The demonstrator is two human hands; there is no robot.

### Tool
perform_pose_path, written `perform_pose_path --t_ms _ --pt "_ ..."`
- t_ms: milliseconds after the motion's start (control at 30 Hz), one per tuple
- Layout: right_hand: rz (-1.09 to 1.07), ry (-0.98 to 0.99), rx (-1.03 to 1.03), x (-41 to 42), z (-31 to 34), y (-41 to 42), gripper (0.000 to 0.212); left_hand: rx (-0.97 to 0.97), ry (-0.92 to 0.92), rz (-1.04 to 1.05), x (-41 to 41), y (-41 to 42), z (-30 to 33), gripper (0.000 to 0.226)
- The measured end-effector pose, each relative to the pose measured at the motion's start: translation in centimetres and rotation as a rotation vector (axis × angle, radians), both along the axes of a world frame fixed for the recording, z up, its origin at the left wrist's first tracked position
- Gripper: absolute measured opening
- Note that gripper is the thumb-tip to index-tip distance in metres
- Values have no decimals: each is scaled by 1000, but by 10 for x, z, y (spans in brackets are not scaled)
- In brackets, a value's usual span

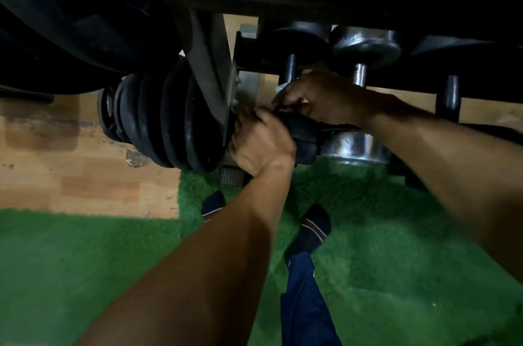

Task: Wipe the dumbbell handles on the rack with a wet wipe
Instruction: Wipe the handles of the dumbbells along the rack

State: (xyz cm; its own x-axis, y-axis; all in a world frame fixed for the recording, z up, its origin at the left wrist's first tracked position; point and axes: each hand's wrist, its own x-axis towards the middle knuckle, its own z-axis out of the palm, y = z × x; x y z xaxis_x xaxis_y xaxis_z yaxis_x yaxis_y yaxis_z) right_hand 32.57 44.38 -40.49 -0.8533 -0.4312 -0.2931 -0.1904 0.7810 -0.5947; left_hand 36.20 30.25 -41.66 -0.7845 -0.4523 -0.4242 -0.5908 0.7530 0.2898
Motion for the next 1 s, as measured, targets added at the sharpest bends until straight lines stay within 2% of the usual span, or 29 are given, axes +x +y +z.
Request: perform_pose_path --t_ms 133,233,300,433,533,633,700,767,900,1000 --pt "86 152 165 -9 1 -1 29 9 38 35 2 1 -2 62" --pt "-14 199 162 -15 -10 0 36 26 74 54 4 1 -3 74" --pt "-50 196 139 -15 -13 -4 35 50 75 65 5 0 -2 72" --pt "74 93 92 -4 -10 -13 43 66 91 51 5 0 3 63" --pt "76 72 161 -3 -6 -10 44 77 93 29 5 2 4 61" --pt "4 217 236 -5 -7 -11 44 92 106 -29 6 1 10 72" --pt "-100 279 231 -9 -7 -14 48 94 94 -82 7 0 12 59" --pt "-194 275 251 -13 -9 -16 58 104 82 -126 7 -3 12 56" --pt "-298 272 255 -8 -19 -21 61 95 84 -234 5 -8 14 67" --pt "-273 250 169 3 -24 -17 50 109 82 -245 4 -10 15 60"
